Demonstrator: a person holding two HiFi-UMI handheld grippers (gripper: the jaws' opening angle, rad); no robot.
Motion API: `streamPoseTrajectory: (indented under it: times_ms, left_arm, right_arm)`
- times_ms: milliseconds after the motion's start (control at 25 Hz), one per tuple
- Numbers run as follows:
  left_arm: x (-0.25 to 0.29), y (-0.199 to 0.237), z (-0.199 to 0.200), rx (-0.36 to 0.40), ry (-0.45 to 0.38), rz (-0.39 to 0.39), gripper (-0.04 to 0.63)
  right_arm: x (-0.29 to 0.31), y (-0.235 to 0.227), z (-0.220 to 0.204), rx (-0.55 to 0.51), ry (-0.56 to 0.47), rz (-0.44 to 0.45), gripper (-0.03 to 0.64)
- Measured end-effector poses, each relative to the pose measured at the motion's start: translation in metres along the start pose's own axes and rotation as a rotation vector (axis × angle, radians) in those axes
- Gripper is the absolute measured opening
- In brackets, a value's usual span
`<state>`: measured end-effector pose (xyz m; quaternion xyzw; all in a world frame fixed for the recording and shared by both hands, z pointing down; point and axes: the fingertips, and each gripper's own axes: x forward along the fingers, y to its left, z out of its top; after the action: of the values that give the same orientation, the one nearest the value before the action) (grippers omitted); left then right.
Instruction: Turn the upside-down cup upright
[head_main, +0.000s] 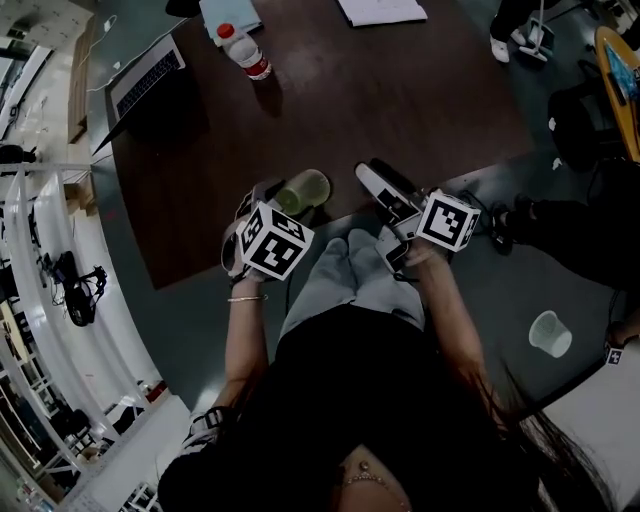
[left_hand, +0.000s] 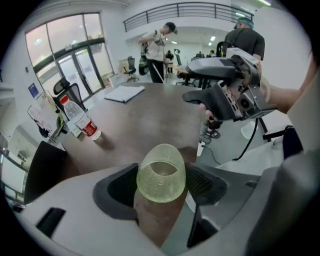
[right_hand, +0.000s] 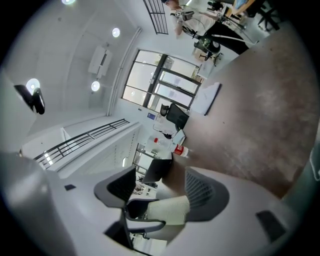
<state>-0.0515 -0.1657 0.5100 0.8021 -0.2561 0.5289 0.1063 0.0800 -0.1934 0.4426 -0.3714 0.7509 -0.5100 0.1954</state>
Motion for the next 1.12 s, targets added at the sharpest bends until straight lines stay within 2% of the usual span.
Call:
streamPoseTrajectory:
  times_ms: [200, 680, 1120]
  left_arm:
    - [0.016, -0.004, -0.009, 0.073, 0.082, 0.017, 0.301]
    - [0.049, -0.008, -0.026, 0.130, 0.185, -0.003, 0.301]
    - [0.063, -0.006, -0.013, 0.147, 0.155, -0.021, 0.301]
  right_arm:
    - [-0.005, -0.003, 0.003, -0.013, -0.015, -0.013, 0.296]
    - [-0.015, -0.011, 0.009, 0.000, -0.058, -0.017, 0.268]
    - [-0.018, -0.011, 0.011, 0.015, -0.090, -0.017, 0.254]
